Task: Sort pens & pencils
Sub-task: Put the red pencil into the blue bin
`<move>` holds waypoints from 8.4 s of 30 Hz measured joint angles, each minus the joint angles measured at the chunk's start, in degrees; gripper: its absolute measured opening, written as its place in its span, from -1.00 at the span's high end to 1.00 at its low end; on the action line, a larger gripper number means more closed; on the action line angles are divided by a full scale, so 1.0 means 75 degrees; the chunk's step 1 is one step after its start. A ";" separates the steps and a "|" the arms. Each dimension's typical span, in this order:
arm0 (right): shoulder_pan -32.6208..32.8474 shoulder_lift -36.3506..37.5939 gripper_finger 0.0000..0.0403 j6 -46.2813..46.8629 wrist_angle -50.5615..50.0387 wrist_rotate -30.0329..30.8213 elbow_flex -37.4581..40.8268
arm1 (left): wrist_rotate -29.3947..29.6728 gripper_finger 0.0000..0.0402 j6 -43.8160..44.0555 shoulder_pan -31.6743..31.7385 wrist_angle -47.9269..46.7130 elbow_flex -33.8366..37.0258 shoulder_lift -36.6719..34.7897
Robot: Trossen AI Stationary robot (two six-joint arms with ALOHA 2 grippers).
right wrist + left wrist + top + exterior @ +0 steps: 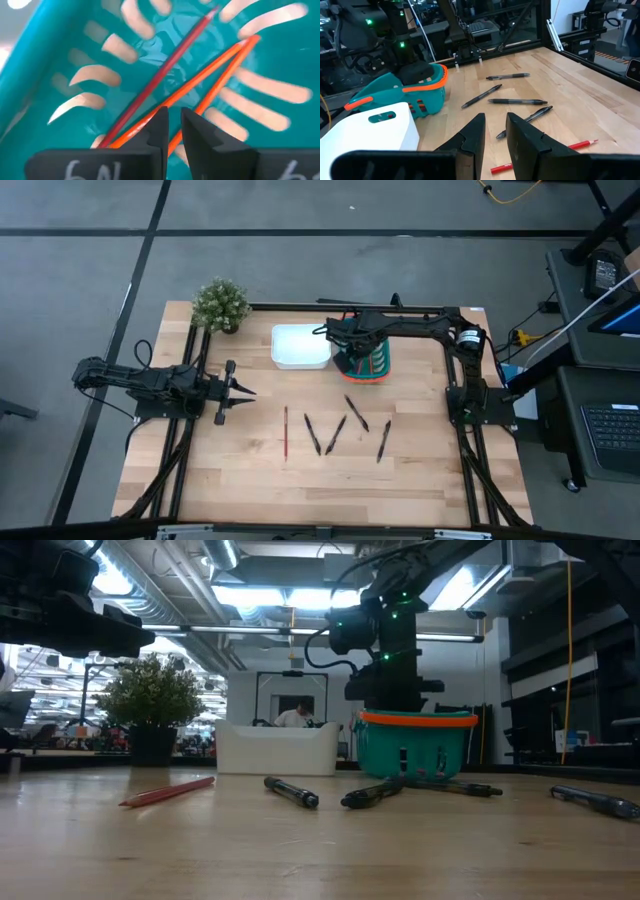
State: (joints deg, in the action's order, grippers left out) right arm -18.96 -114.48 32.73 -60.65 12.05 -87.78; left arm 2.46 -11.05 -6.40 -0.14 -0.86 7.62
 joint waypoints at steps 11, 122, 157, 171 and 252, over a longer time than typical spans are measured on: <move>0.0000 0.0003 0.74 -0.0118 -0.1365 0.0467 -0.1929 | 0.0000 0.64 -0.0003 -0.0001 -0.0003 0.0000 -0.0003; 0.3545 -0.1708 0.74 0.0198 0.0014 0.0486 -0.5249 | 0.1231 0.64 0.1777 -0.2021 -0.2478 -0.1574 0.1467; 0.3981 -0.0038 0.74 0.0862 -0.3760 0.5882 -0.6173 | 0.2150 0.64 0.0528 -0.2505 -0.3126 -0.5226 0.9775; 0.4294 0.0338 0.74 0.0410 -0.3083 0.6044 -0.6170 | 0.2530 0.64 -0.1968 -0.2595 -0.2491 -0.5284 1.0693; 0.4269 0.0536 0.74 -0.3765 0.1022 0.6827 -0.6170 | 0.1055 0.66 -0.5383 -0.1881 -0.2525 -0.6665 1.2584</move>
State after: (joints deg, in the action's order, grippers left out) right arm 13.06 -110.45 4.49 -52.99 63.25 -134.06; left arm 10.37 -51.42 -20.51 -19.08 -50.85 102.00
